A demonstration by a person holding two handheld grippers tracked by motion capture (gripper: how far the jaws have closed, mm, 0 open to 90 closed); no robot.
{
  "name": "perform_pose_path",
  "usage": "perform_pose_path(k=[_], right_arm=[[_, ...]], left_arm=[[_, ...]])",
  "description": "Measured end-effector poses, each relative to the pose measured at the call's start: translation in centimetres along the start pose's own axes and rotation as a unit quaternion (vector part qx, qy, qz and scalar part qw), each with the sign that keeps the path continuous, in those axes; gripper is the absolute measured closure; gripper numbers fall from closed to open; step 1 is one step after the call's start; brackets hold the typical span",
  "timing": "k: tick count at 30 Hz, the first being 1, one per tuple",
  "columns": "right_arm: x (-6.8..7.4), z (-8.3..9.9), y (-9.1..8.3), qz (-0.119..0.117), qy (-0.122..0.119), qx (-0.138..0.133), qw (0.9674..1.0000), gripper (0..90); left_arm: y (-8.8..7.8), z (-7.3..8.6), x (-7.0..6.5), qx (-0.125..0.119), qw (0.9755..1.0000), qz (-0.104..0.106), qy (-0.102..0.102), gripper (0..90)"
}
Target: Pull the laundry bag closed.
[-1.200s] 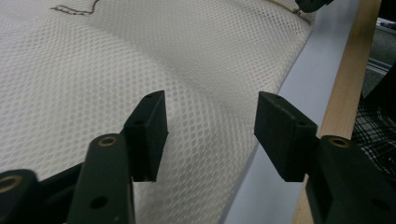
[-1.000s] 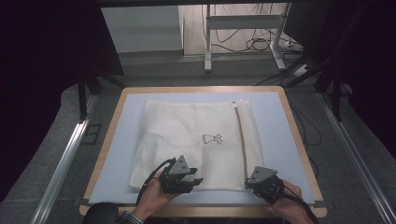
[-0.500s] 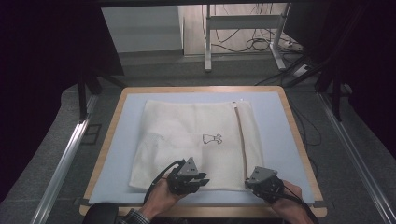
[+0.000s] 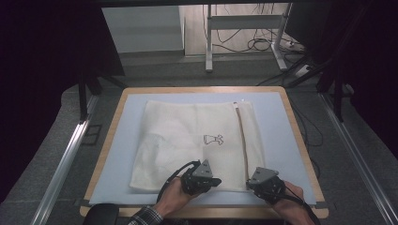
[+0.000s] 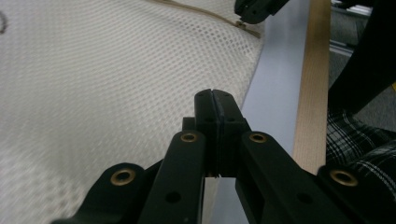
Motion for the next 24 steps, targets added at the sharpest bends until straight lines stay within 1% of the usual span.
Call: perform_pose_path(k=[2, 3, 4, 7, 8, 10, 12, 14, 15, 16, 18, 20, 21, 23, 24], right_arm=[[0.0, 0.0, 0.0, 0.000, 0.000, 0.000, 1.0000, 84.0], [0.0, 0.0, 0.0, 0.000, 0.000, 0.001, 1.0000, 84.0], [0.0, 0.0, 0.0, 0.001, 0.000, 0.001, 1.0000, 84.0], [0.0, 0.1, 0.0, 0.001, 0.002, 0.003, 1.0000, 84.0], [0.0, 0.1, 0.0, 0.001, 0.001, 0.004, 1.0000, 84.0], [0.0, 0.1, 0.1, 0.002, -0.003, 0.005, 1.0000, 84.0], [0.0, 0.1, 0.1, 0.005, -0.003, 0.007, 1.0000, 84.0], [-0.1, 0.1, 0.1, 0.006, -0.005, 0.009, 0.9999, 84.0], [0.0, 0.1, 0.1, 0.006, -0.005, 0.009, 0.9999, 83.9], [-0.1, 0.1, 0.1, 0.007, -0.005, 0.009, 0.9999, 83.9], [-0.1, 0.1, 0.1, 0.006, -0.003, 0.008, 0.9999, 83.8], [-0.1, 0.1, 0.1, 0.006, -0.003, 0.008, 0.9999, 83.8], [-0.1, 0.1, 0.1, 0.006, -0.003, 0.007, 1.0000, 83.8], [-0.2, 0.1, 0.1, 0.006, -0.002, 0.007, 1.0000, 83.9], [-0.2, 0.1, 0.0, 0.007, -0.001, 0.007, 1.0000, 84.0]], left_arm=[[0.5, -0.3, -0.2, -0.002, 0.9999, 0.011, -0.001, 89.5], [0.9, -0.5, -0.3, -0.008, 0.9999, 0.013, -0.007, 89.4], [1.1, -0.6, -0.3, -0.005, 0.9999, 0.015, -0.005, 89.4], [1.8, -0.9, -0.3, -0.002, 0.9999, 0.016, -0.002, 89.4], [1.9, -0.9, -0.3, 0.000, 0.9999, 0.015, 0.002, 89.4], [2.3, -1.2, -0.3, -0.008, 0.9998, 0.019, -0.005, 89.4], [2.5, -1.5, -0.3, -0.009, 0.9997, 0.020, -0.006, 89.4], [2.8, -1.7, -0.5, -0.007, 0.9997, 0.024, -0.004, 89.4], [2.9, -1.8, -0.5, -0.001, 0.9997, 0.024, 0.004, 89.4], [3.1, -1.9, -0.7, 0.000, 0.9997, 0.026, 0.005, 89.3], [3.5, -2.0, -0.9, 0.004, 0.9996, 0.024, 0.012, 89.2], [3.9, -2.2, -1.0, 0.003, 0.9996, 0.024, 0.014, 89.1], [4.0, -2.3, -1.0, 0.008, 0.9996, 0.021, 0.019, 89.0], [4.4, -2.5, -1.1, 0.007, 0.9995, 0.025, 0.020, 88.9], [4.5, -2.5, -1.1, 0.008, 0.9995, 0.024, 0.020, 88.7]])
Point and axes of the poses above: each handheld gripper's, and its own axes: y roughly forward along the jaws, z roughly out of its underside, x roughly to its left, the point moved 7 cm from there along y, roughly forward along the jaws, and after that the axes turned 2 degrees about z, right-handed, at the moved point
